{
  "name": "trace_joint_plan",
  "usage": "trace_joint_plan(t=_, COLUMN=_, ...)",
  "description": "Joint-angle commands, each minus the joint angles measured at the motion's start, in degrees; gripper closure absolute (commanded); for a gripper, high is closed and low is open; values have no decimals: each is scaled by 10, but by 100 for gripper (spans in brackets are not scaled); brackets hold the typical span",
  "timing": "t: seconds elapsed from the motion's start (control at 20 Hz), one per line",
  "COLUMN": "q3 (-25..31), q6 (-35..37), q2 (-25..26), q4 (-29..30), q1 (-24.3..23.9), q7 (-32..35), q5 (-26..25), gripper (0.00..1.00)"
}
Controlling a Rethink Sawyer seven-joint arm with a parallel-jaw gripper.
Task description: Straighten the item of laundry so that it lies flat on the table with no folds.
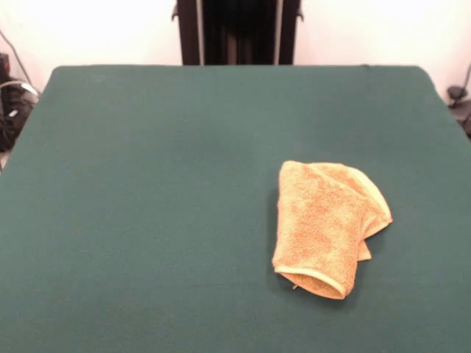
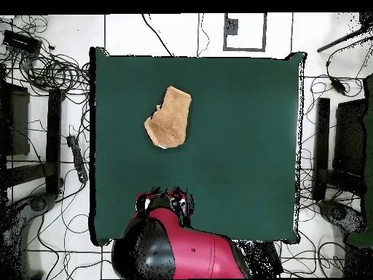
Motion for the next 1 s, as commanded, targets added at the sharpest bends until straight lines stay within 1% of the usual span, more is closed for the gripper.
trace_joint_plan(t=0.05, q3=40, q6=-35, q2=59, q4=44, q1=14, q7=106, q5=15, gripper=0)
trace_joint_plan(t=0.45, q3=40, q6=-47, q2=77, q4=38, q1=20, q7=108, q5=14, gripper=0)
trace_joint_plan(t=0.85, q3=23, q6=-67, q2=101, q4=28, q1=34, q7=121, q5=8, gripper=0)
trace_joint_plan(t=1.0, q3=31, q6=-80, q2=109, q4=32, q1=26, q7=119, q5=11, gripper=0)
